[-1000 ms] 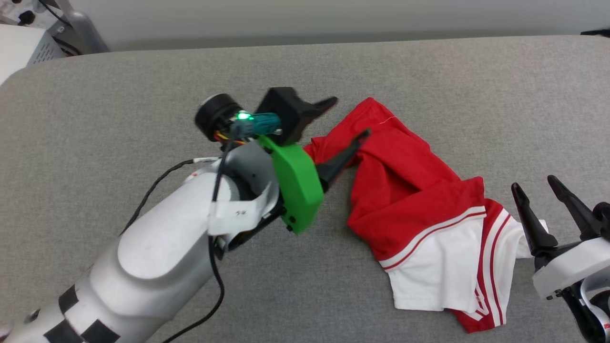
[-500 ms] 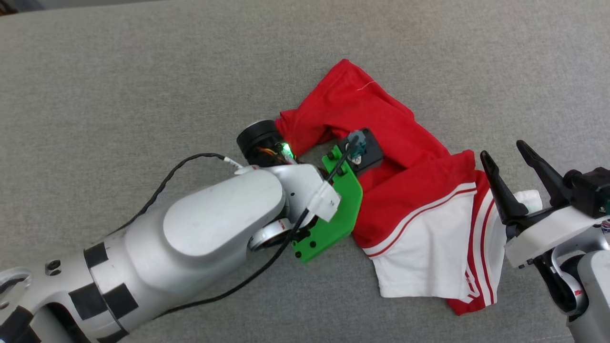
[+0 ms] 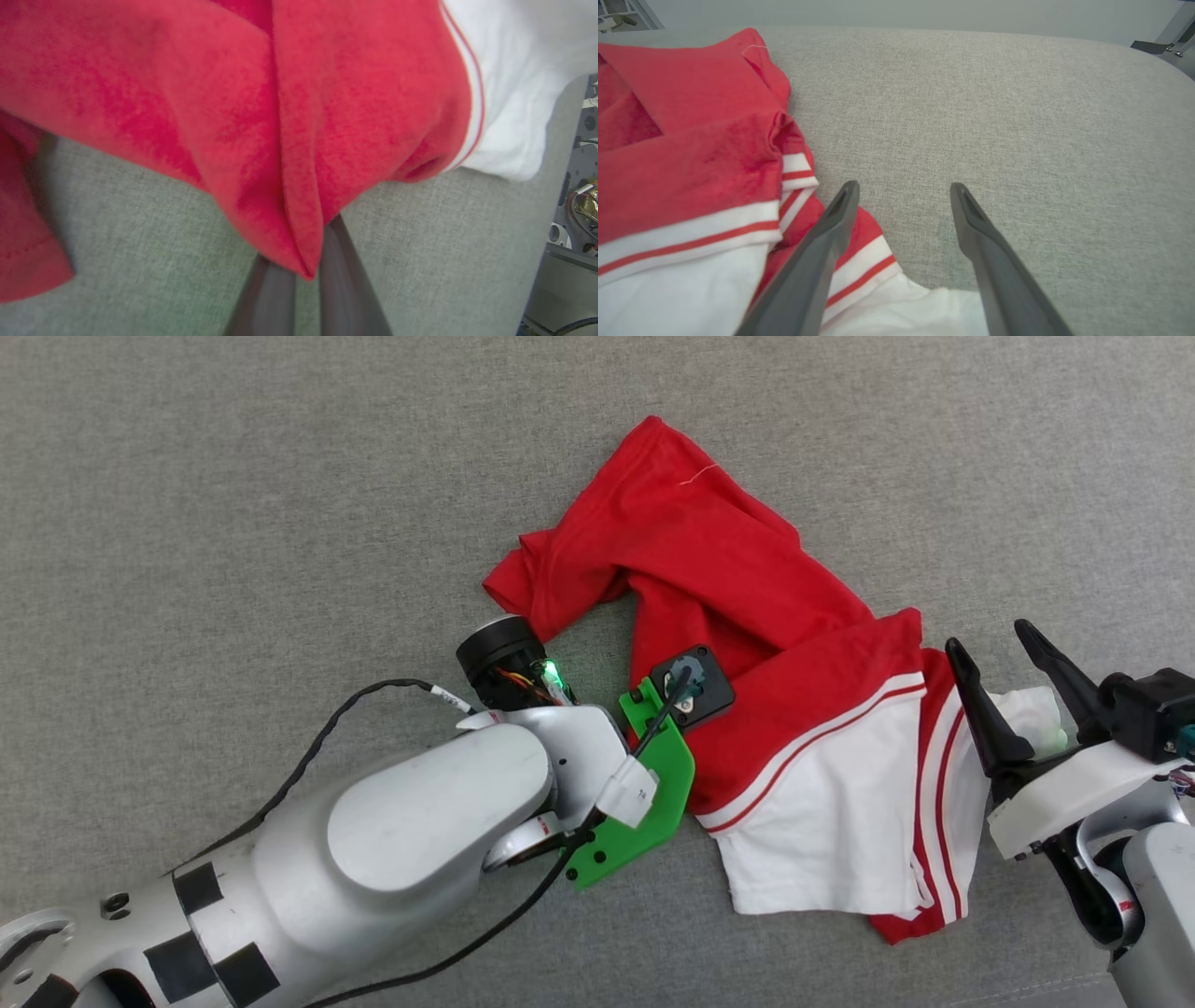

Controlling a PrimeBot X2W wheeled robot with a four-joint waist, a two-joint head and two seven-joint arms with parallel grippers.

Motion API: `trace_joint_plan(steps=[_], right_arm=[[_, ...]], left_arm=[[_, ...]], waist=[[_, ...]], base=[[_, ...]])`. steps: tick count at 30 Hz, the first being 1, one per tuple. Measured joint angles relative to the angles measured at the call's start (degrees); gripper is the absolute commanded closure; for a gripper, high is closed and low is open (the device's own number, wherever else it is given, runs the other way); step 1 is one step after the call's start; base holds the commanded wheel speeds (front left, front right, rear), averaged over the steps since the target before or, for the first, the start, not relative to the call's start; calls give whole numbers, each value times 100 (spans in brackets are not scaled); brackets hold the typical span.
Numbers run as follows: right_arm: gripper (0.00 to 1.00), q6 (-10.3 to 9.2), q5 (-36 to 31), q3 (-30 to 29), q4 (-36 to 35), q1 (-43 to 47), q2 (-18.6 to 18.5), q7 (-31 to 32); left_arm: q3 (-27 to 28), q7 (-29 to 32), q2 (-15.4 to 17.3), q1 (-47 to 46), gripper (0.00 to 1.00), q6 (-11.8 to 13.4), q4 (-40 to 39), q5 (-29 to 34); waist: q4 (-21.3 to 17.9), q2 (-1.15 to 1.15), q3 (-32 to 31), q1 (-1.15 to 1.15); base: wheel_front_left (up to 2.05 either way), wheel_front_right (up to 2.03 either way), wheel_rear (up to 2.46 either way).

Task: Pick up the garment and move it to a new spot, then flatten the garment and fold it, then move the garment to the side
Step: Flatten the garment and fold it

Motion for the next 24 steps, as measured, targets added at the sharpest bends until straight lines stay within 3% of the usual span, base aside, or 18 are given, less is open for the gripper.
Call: trace_joint_plan(steps=[7,13,24], right_arm=[[0,0,52,0,116,11,-105,-31],[0,0,54,34,133,56,-149,-42],[0,0,71,32,129,137,-172,-41]], left_arm=[[-167,-1094,-125,-16,100,-1,363,-162],[76,-1972,29,-325,100,-1,747,-622],[635,-2462,1486,-325,100,102,1708,-1001]], waist=[[218,0,-298,0],[425,0,-566,0],[569,0,-719,0]], base=[[0,0,0],[0,0,0],[0,0,0]])
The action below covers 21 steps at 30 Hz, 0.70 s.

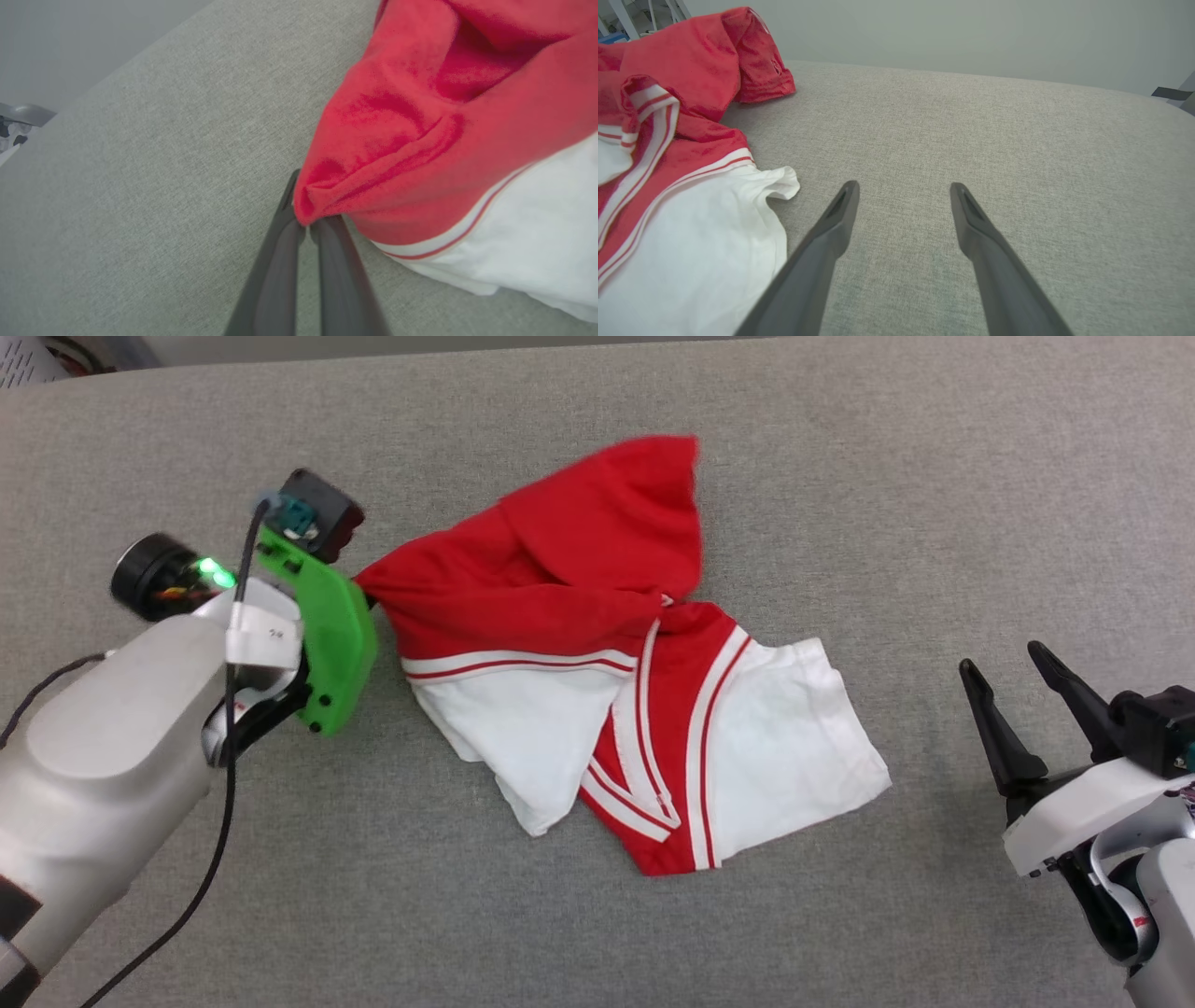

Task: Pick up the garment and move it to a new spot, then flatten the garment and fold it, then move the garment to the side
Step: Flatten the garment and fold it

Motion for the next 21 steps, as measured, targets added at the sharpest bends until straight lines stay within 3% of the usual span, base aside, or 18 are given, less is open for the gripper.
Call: trace_joint_plan(steps=[2,8,9,10,11,15,21], right_arm=[[0,0,23,40,9,0,-7,21],[0,0,24,116,13,-7,-31,67],[0,0,24,122,10,-8,-45,68],[0,0,24,124,-4,-10,-65,67],[0,0,74,92,-77,-13,-110,68],[0,0,80,2,-270,-15,-254,146],[0,0,81,-104,-746,-196,-558,528]], left_arm=[[-115,0,188,279,100,26,388,27],[-12,-354,13,634,100,25,870,-305],[41,-527,-66,683,56,57,923,-330],[70,-691,-143,736,0,103,967,-332],[197,-1355,-286,915,0,323,985,-300],[447,-2408,-300,1145,0,823,836,-192],[1000,-2924,-237,1786,0,1657,119,-46]], waist=[[-33,0,48,0],[-49,0,56,0],[-41,0,30,0],[-32,0,-4,0],[0,0,-138,0],[69,0,-376,0],[250,0,-730,0]], base=[[0,0,0],[0,0,0],[0,0,0],[0,0,0],[0,0,0],[0,0,0],[0,0,0]])
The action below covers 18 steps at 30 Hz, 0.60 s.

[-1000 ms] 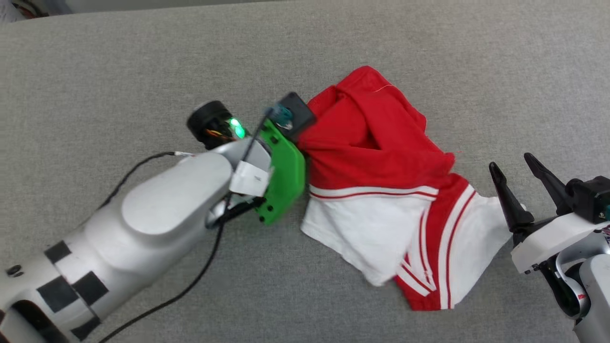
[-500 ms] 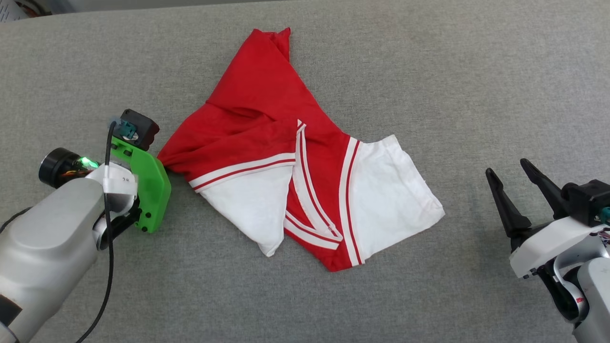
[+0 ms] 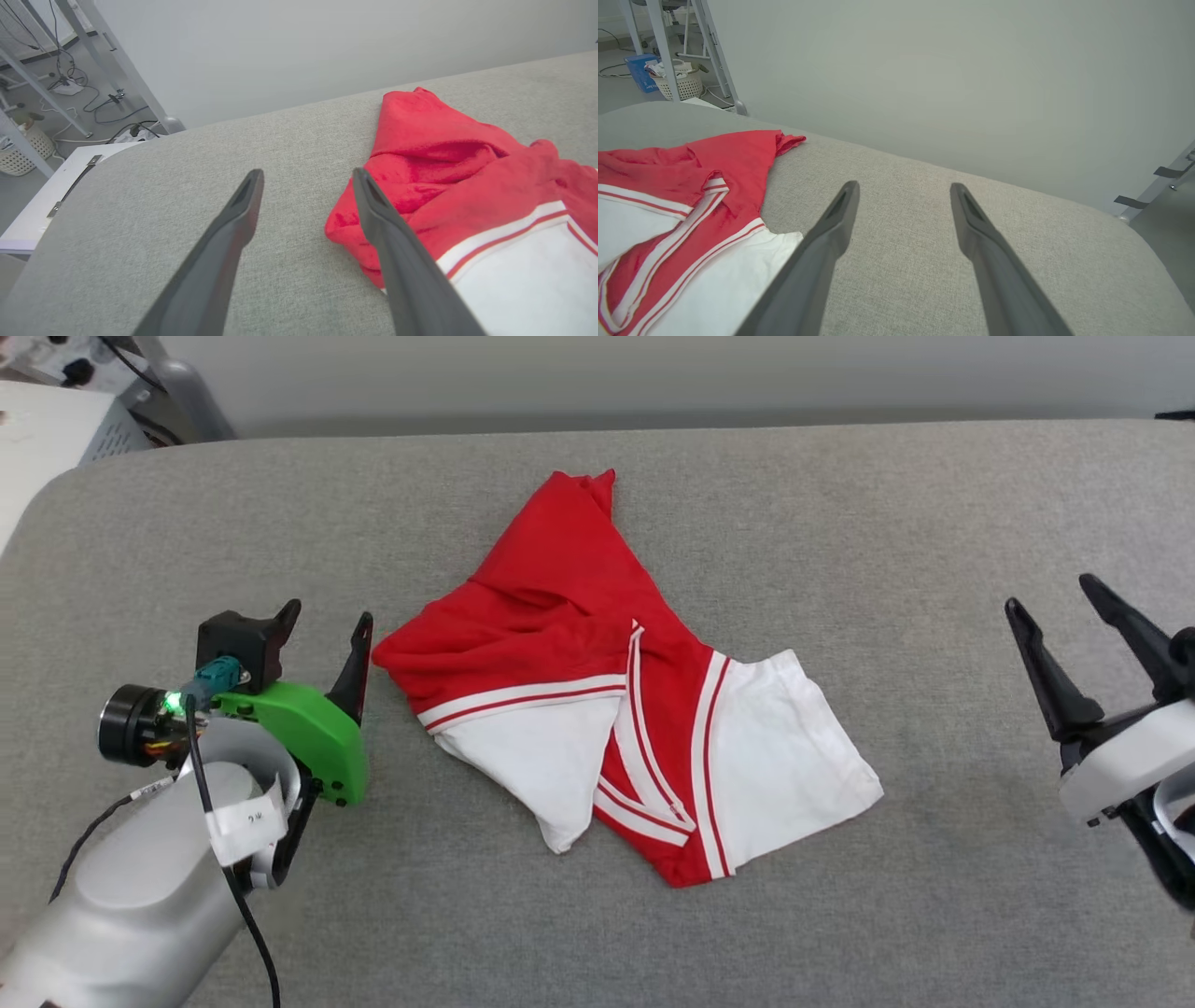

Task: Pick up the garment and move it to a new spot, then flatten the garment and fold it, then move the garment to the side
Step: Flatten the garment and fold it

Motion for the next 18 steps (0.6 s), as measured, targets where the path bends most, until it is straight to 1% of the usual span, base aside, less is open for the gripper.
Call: trace_joint_plan(steps=[2,4,5,8,9,11,13,15,18], right_arm=[[0,0,9,54,-178,-143,-125,223],[0,0,124,265,-348,-355,-315,630],[0,0,214,393,-403,-442,-396,858],[0,0,743,1014,-554,-726,-731,1875],[0,0,893,1170,-586,-803,-818,2170],[0,0,1200,1511,-672,-994,-1050,2811],[0,0,1485,1761,-672,-1157,-1187,3420],[0,0,1726,2015,-634,-1288,-1272,3998],[0,0,1917,2326,-450,-1461,-1325,4579]], left_arm=[[341,-3,34,241,0,294,-426,208],[822,-7,55,555,0,651,-968,569],[990,-7,54,716,0,781,-1182,713],[1549,-7,-16,1439,0,1212,-1868,1277],[1703,-7,-58,1635,0,1305,-2022,1394],[2000,-5,-200,2056,0,1448,-2334,1684],[2239,-7,-352,2363,0,1517,-2539,1954],[2499,-7,-519,2639,0,1529,-2691,2184],[2796,-7,-789,2922,0,1532,-2860,2520]], waist=[[86,0,-84,0],[188,0,-162,0],[228,0,-192,0],[367,0,-283,0],[400,0,-301,0],[481,0,-331,0],[544,0,-340,0],[596,0,-325,0],[639,0,-244,0]], base=[[0,0,0],[0,0,0],[0,0,0],[0,0,0],[0,0,0],[0,0,0],[0,0,0],[0,0,0],[0,0,0]])
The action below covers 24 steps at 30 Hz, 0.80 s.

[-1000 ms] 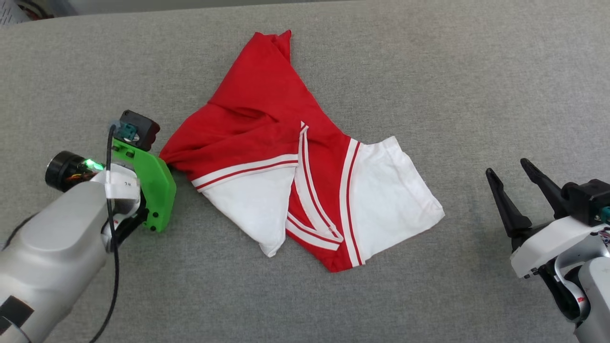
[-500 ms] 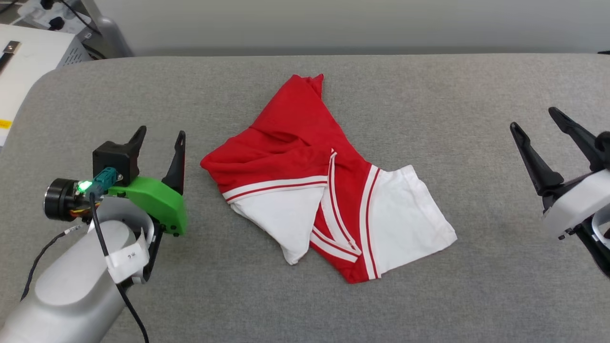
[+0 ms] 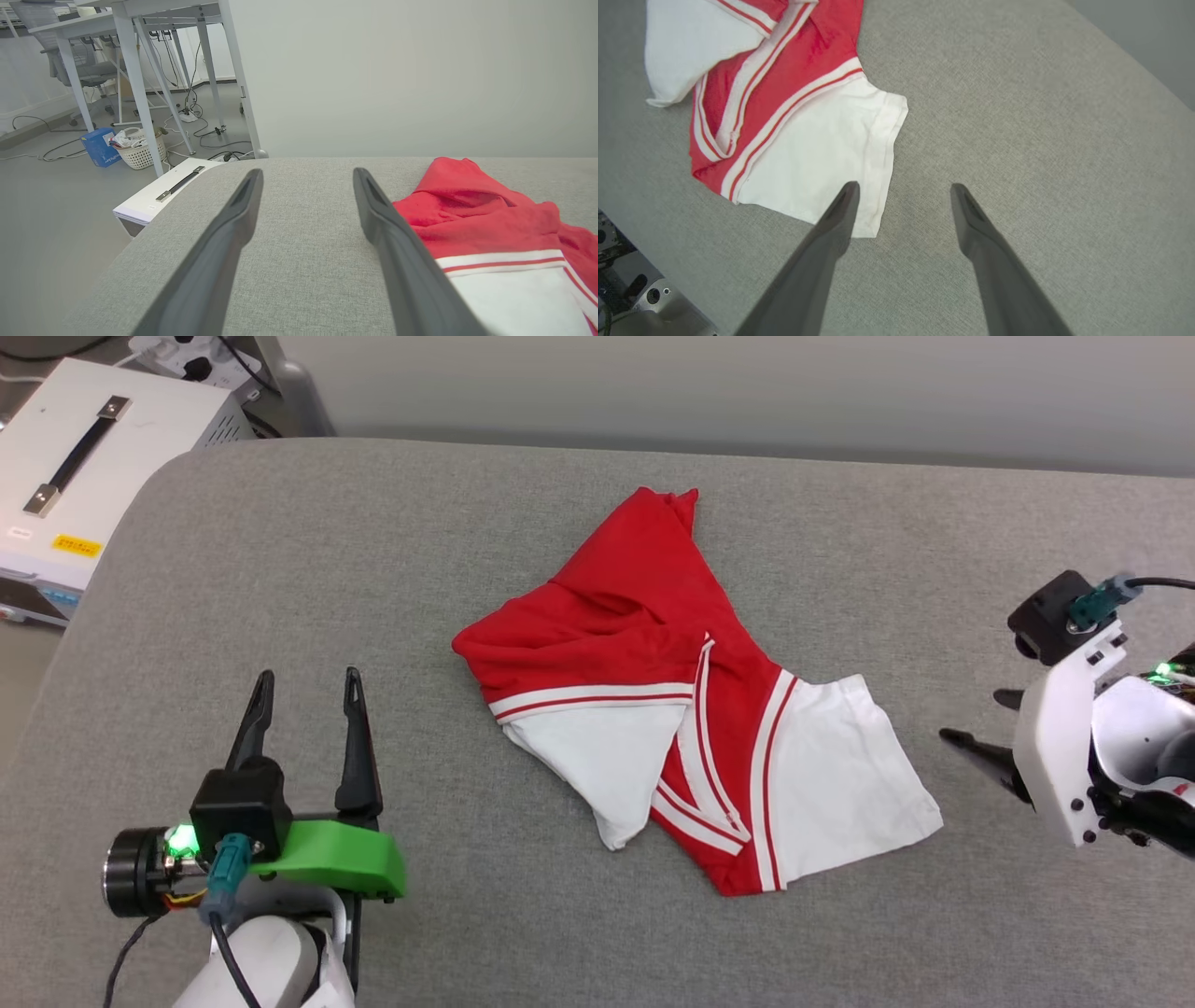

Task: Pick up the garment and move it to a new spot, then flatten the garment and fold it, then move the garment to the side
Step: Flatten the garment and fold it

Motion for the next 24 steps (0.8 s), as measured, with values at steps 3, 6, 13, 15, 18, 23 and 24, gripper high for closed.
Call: trace_joint_plan(steps=[3,6,13,15,18,23,24], right_arm=[[0,0,59,267,270,-76,47,289],[0,0,78,495,627,-109,201,331],[0,-4,79,926,1628,-127,660,-64],[0,-9,88,1043,1777,-144,683,-196],[98,-9,126,1245,1862,-255,693,-552],[100,-9,259,1383,1868,-397,678,-1303],[100,-8,327,1379,1841,-396,670,-1432]], left_arm=[[293,0,-330,166,0,-56,-59,232],[503,0,-599,274,0,-227,-65,491],[870,0,-1085,314,0,-691,74,898],[946,0,-1183,315,0,-805,134,1007],[1063,0,-1313,318,0,-981,233,1189],[1255,0,-1456,359,0,-1189,360,1371],[1287,0,-1478,383,0,-1229,383,1421]], waist=[[51,0,103,0],[114,0,217,0],[267,0,490,0],[301,0,542,0],[320,0,578,0],[258,0,472,0],[239,0,430,0]], base=[[0,0,0],[0,0,0],[0,0,0],[0,0,0],[0,0,0],[0,0,0],[0,0,0]])
